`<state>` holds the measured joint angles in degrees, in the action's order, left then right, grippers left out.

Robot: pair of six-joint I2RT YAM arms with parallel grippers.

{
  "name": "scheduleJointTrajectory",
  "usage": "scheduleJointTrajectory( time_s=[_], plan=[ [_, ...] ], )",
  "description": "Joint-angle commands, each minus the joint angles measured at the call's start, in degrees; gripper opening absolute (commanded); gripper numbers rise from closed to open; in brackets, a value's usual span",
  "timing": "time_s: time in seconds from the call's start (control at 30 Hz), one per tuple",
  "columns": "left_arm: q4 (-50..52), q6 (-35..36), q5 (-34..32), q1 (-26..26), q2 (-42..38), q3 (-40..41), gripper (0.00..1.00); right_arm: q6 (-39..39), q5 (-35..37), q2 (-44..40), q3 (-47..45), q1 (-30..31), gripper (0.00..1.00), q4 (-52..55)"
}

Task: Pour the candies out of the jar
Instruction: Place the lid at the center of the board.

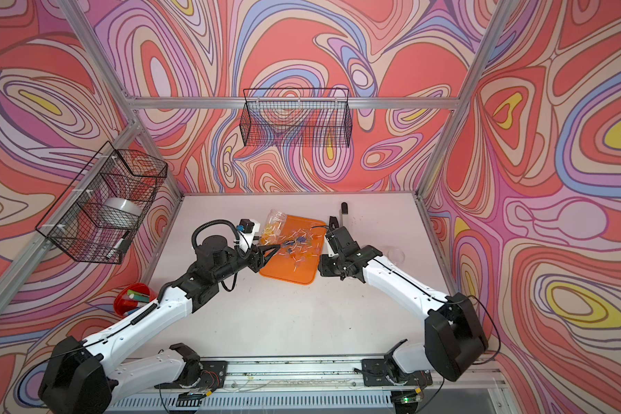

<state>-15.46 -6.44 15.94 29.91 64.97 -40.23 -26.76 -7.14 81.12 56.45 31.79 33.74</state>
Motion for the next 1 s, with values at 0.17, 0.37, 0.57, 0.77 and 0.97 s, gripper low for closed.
scheduleJointTrajectory(
  time_s=[0.17, 0.37, 0.57, 0.77, 0.97],
  plan=[
    [-4.1, -1.2, -0.6, -0.9, 2.1, -0.4, 0.00, -4.1, 2.8, 6.3, -2.4, 3.3, 0.34, 3.1],
    [-3.7, -1.0, -0.2, -1.2, 2.9, -1.0, 0.00, -5.1, 6.2, 8.6, -3.7, 3.8, 0.36, 6.2],
    [-3.1, -1.0, 0.1, -1.3, 3.0, -1.3, 0.00, -5.0, 7.8, 11.3, -3.4, 4.5, 0.39, 6.5],
    [-2.9, -0.9, 0.0, -1.3, 2.9, -1.3, 0.00, -4.6, 8.5, 13.6, -2.4, 4.6, 0.45, 6.2],
    [-2.7, -1.0, -0.1, -1.3, 2.3, -1.1, 0.00, -4.0, 8.7, 15.4, -0.9, 4.6, 0.52, 5.9]
  ],
)
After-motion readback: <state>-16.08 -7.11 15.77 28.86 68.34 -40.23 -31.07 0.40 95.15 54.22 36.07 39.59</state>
